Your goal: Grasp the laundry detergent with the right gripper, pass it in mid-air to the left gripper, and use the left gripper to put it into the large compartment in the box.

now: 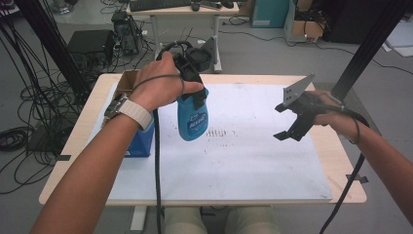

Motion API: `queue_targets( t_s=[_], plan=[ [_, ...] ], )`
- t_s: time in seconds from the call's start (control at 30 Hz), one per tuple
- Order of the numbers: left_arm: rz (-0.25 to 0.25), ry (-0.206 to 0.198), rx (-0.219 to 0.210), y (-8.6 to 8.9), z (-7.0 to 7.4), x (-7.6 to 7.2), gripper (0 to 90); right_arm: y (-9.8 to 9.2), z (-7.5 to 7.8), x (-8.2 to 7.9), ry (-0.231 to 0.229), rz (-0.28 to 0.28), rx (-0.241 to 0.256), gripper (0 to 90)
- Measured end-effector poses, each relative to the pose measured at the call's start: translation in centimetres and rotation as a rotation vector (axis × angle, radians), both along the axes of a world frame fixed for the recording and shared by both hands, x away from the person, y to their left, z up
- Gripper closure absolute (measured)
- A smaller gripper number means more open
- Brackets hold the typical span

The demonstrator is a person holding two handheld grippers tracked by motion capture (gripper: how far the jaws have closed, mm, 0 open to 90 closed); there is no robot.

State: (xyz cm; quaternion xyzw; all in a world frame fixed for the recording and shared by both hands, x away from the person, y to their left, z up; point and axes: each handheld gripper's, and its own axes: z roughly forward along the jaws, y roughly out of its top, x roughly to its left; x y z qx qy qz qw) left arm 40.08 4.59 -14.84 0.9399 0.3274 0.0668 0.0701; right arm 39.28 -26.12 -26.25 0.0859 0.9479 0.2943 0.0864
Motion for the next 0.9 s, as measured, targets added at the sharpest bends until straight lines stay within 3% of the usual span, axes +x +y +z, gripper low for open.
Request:
queue_targets(
  t_s=[0.43, 0.9],
  plan=[
    [0.078, -0.019, -0.016, 0.6, 1.2, 0.1, 37.5, 0.0, -0.1, 0.1, 0.002, 0.003, 0.001, 3.8],
    [0.18, -0.056, 0.0, 2.0, 4.1, 0.8, 37.5, -0.1, -0.1, 0.2, 0.002, 0.003, -0.003, 3.8]
  ],
)
